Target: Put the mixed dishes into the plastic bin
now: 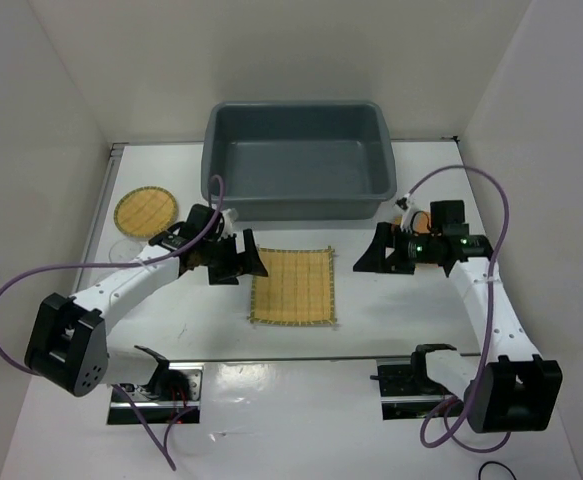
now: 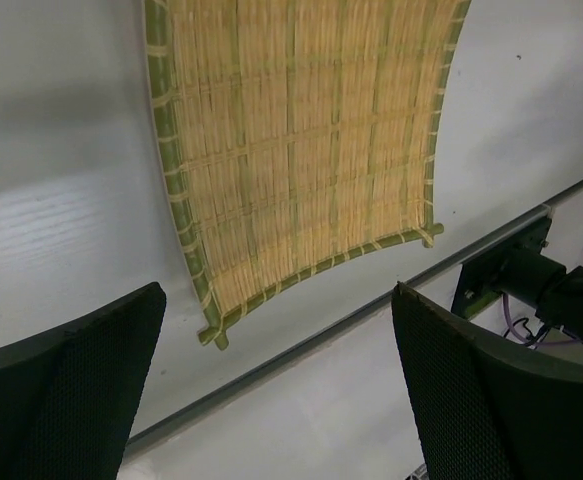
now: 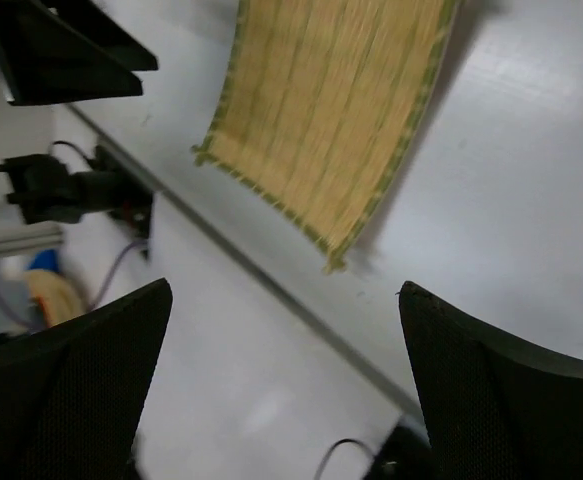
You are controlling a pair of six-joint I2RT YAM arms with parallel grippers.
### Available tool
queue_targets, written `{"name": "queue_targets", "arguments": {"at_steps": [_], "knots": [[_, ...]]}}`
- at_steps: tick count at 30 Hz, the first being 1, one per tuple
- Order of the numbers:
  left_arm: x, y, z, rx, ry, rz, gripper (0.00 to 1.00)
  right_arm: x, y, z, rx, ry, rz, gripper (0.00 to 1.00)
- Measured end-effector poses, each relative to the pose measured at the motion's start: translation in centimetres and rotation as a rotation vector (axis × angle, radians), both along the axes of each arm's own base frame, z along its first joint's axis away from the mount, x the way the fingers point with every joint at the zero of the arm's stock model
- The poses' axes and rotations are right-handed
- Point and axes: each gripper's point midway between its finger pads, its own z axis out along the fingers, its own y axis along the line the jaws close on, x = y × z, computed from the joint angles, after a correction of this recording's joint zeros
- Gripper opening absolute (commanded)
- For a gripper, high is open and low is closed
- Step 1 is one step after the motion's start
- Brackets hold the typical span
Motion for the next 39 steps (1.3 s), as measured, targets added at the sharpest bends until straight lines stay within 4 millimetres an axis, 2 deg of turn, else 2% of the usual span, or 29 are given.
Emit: {"name": "queue_targets", "arguments": {"at_steps": [2,5,9,16,20,25,34,39], "knots": [[-0.5,-0.1,-1.0,-0.017,0.021,0.004,1.00,-1.8,1.1,-2.0,0.097,0.148,-0.038,0.98],[-1.9,0.2,-3.0,-0.040,0.078,0.013,1.00,-2.6,2.2,-4.2,0.192,0.308,-0.091,0.98],[-3.4,0.8,-5.0,-0.038,0.144,0.032,1.00,-1.3,2.1,-6.2,0.188,0.406,-0.156,0.98],[-2.5,0.5,-6.1,-0.057,0.133,0.037,1.00,0.3,1.5,-9.5,0.149,0.512,-0.235,0.98],[-2.7,0.3,-7.6,-0.084,0.154,0.037,1.00,0.5,1.5,-10.9,0.127,0.557,-0.256,0.98],[-2.1,-1.6,-7.4,-0.199,0.169,0.002,1.00,0.3,1.8,-12.3,0.111,0.602,-0.268,0.98],[-1.6,-4.5,-7.1,-0.356,0.178,-0.107,1.00,-1.1,2.6,-14.5,0.089,0.699,-0.278,0.98],[-1.9,-5.3,-6.9,-0.404,0.175,-0.138,1.00,-1.6,4.6,-14.8,0.092,0.732,-0.239,0.98]]}}
